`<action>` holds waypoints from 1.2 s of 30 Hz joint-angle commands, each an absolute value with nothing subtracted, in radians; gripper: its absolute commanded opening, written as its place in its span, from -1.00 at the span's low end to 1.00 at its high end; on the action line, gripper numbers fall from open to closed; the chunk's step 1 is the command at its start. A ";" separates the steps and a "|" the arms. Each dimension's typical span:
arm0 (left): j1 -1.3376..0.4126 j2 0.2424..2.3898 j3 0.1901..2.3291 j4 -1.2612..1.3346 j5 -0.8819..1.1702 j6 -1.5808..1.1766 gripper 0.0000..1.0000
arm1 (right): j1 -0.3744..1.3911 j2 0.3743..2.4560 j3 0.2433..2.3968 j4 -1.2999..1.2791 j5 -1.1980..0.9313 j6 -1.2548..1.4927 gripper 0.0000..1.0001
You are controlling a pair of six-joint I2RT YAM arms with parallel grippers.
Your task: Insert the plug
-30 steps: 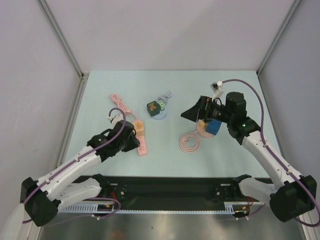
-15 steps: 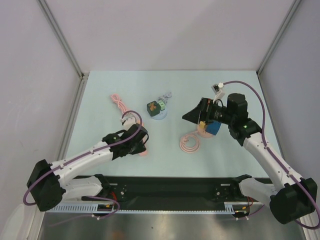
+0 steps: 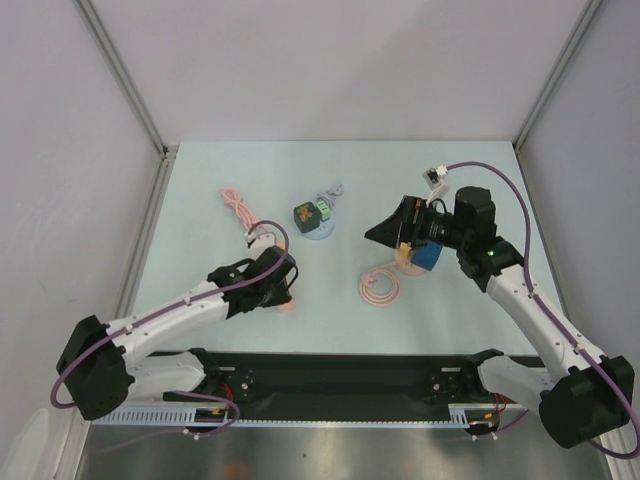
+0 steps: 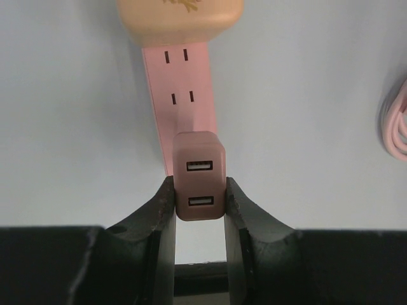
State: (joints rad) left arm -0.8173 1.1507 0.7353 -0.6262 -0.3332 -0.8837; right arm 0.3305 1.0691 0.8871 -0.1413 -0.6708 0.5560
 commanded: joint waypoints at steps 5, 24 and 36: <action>-0.776 1.118 0.704 -0.591 -0.341 -0.856 -0.99 | 0.325 1.058 0.890 -0.121 -0.690 0.540 0.99; -0.769 1.167 0.646 -0.541 -0.276 -0.870 -0.99 | 0.318 1.069 0.890 -0.118 -0.692 0.537 0.99; -0.770 1.189 0.653 -0.575 -0.207 -0.887 -0.99 | 0.316 1.062 0.887 -0.123 -0.681 0.532 0.99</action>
State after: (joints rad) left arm -0.7731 1.1416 0.6743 -0.5606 -0.3141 -0.8639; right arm 0.3202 1.0706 0.8845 -0.1413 -0.6708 0.5480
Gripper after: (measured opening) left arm 0.323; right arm 0.994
